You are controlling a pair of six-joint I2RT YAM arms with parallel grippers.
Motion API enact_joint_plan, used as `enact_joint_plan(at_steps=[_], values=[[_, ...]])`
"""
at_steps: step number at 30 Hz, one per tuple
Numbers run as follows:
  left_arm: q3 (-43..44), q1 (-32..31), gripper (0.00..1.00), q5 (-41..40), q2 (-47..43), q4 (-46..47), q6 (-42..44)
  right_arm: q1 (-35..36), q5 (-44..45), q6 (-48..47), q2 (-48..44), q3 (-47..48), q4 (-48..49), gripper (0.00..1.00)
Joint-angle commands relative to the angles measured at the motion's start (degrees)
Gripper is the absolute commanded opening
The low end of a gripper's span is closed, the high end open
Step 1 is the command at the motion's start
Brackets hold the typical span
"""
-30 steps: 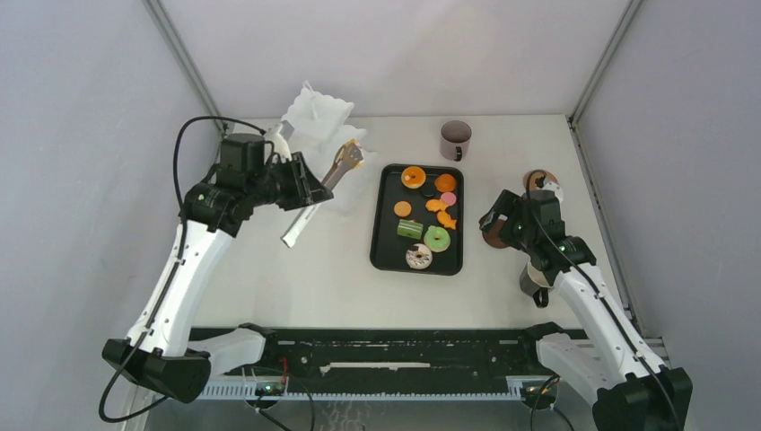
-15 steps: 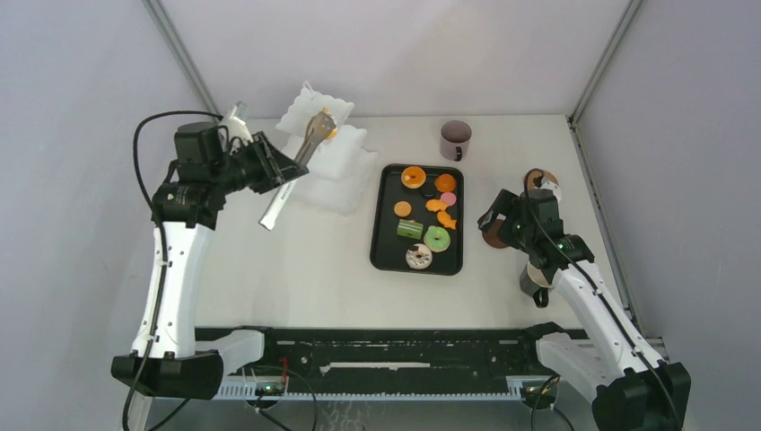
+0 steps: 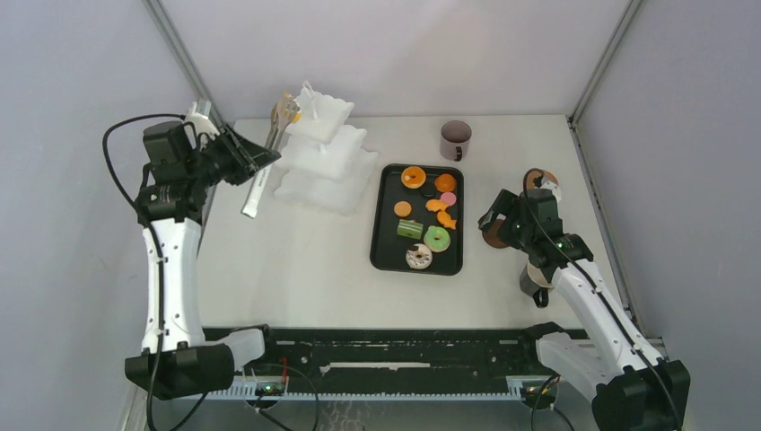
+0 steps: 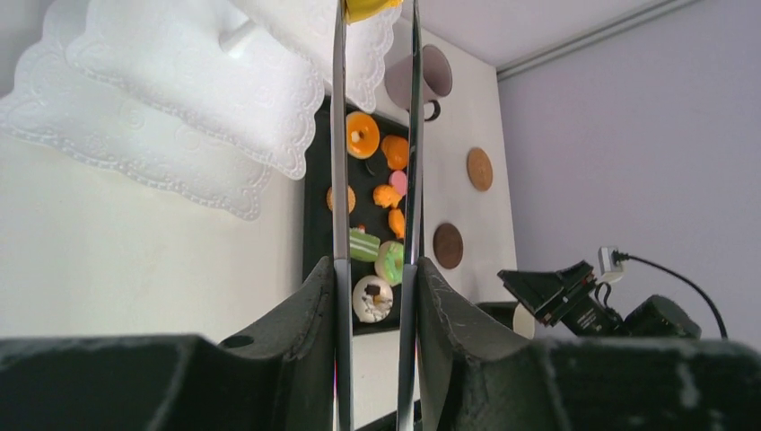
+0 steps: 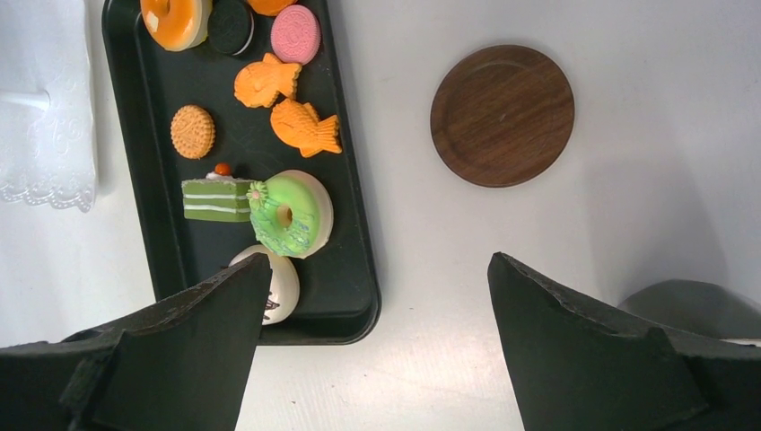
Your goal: Serve the afternoon tea
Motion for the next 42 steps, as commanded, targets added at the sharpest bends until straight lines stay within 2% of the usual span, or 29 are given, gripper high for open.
enact_joint_plan(at_steps=[1,12,26,33,42], values=[[0.1,1.4,0.0,3.5,2.8,8.0,-2.4,-0.1,0.4,0.6,-0.1,0.3,2.5,0.98],[2.3,1.5,0.0,4.9,9.9,11.5,-3.1,-0.1,1.2,1.7,-0.7,0.3,1.6,0.98],[1.9,1.5,0.02,7.1,13.7,16.1,-6.3,0.1,1.8,2.3,-1.3,0.3,1.1,0.98],[1.6,1.5,0.16,5.6,14.1,14.4,-5.7,0.3,2.2,2.6,-2.3,0.3,0.3,0.98],[2.2,1.6,0.29,5.6,14.8,12.8,-5.3,0.6,2.6,3.1,-3.0,0.3,-0.3,0.98]])
